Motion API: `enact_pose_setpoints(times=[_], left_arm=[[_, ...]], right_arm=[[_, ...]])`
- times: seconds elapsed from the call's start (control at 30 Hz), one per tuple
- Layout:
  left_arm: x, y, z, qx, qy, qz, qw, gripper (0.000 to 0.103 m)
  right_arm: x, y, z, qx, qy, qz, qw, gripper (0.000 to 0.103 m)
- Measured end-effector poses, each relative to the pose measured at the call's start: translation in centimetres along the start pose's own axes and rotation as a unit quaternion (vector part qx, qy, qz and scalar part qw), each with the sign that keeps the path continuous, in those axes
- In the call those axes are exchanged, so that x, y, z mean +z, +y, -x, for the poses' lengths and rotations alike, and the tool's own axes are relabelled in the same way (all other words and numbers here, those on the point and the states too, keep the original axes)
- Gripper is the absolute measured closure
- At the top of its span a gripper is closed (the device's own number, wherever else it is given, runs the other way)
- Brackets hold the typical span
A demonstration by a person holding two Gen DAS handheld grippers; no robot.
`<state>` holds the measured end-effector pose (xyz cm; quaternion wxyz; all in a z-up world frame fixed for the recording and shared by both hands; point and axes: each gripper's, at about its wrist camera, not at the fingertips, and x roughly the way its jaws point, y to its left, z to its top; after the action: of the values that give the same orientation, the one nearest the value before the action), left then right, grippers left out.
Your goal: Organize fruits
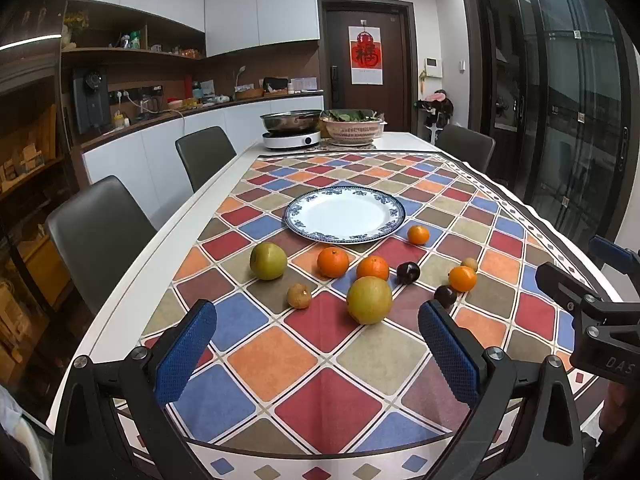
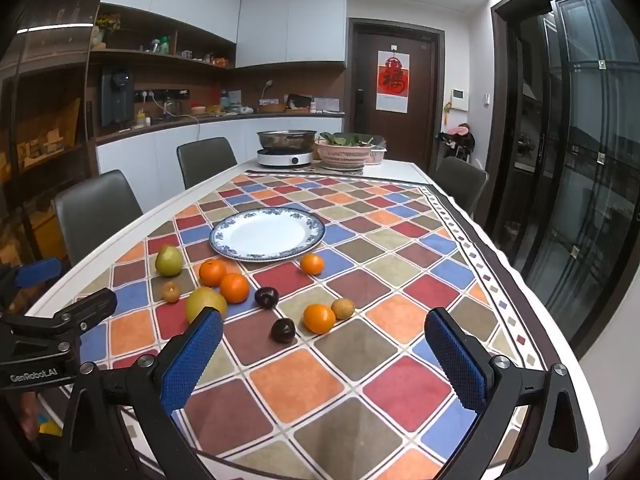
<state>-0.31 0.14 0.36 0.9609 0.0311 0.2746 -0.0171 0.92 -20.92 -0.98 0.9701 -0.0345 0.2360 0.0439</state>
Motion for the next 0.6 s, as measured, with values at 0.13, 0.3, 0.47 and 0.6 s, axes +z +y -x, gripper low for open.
enact_pose_setpoints(times=[0.13,0.3,0.47,0.6], left_arm=[[-0.09,0.03,0.15,0.000,-0.003,-0.001,1.0000,0.000],[-0.10,0.06,0.30,0.000,-0.005,-0.002,1.0000,0.000],[-0.04,0.05,0.45,0.000,-0.007,-0.003,1.0000,0.000],[0.03,0.13,0.64,0.002,-0.010,-0.003,0.9999,0.000]], right_arm=[[0.02,0.01,0.02,0.000,0.000,0.000,1.000,0.001],[0.03,0.00,0.02,0.000,0.000,0.000,1.000,0.001],[0.05,-0.03,0.10,0.000,-0.002,0.000,1.000,0.001],[0.07,-0.04,0.16,0.000,-0.002,0.000,1.000,0.001]])
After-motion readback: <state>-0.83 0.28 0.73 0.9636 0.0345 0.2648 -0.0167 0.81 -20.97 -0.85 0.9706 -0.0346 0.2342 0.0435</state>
